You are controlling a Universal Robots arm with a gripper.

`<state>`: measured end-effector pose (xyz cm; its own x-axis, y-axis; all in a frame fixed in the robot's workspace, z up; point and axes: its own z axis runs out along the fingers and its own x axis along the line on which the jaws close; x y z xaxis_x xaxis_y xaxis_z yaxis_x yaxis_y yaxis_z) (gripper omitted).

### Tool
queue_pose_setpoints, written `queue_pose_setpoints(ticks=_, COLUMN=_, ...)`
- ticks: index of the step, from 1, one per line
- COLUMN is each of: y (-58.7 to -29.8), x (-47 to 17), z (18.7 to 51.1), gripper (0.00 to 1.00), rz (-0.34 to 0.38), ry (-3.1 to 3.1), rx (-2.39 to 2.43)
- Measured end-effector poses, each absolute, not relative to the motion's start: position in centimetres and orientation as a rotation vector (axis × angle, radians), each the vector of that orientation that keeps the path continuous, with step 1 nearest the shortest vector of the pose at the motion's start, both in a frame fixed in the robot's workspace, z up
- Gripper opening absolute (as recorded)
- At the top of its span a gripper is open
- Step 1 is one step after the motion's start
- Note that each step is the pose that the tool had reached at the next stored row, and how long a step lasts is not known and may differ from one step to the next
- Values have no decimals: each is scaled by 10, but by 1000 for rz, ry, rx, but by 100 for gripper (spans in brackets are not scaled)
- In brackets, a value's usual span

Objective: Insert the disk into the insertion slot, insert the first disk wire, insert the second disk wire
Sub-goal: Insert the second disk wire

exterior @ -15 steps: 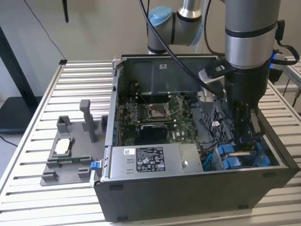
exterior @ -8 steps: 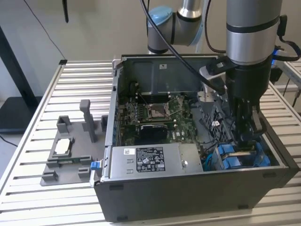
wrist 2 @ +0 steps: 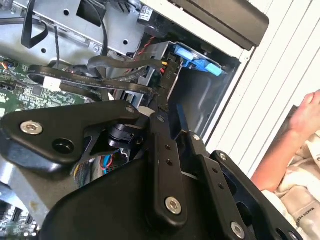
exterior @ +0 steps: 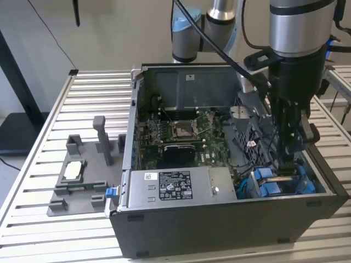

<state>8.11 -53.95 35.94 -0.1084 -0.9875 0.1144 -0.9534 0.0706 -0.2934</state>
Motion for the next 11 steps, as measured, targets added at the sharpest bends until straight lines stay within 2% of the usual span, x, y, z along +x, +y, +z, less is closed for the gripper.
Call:
queue_pose_setpoints(ticks=4, y=-539, x=81, z=377, gripper=24, rz=-451, ry=2212, rx=-2017)
queue_pose_setpoints(ticks=11, y=-539, x=81, z=378, gripper=24, rz=-451, ry=2211, rx=-2017)
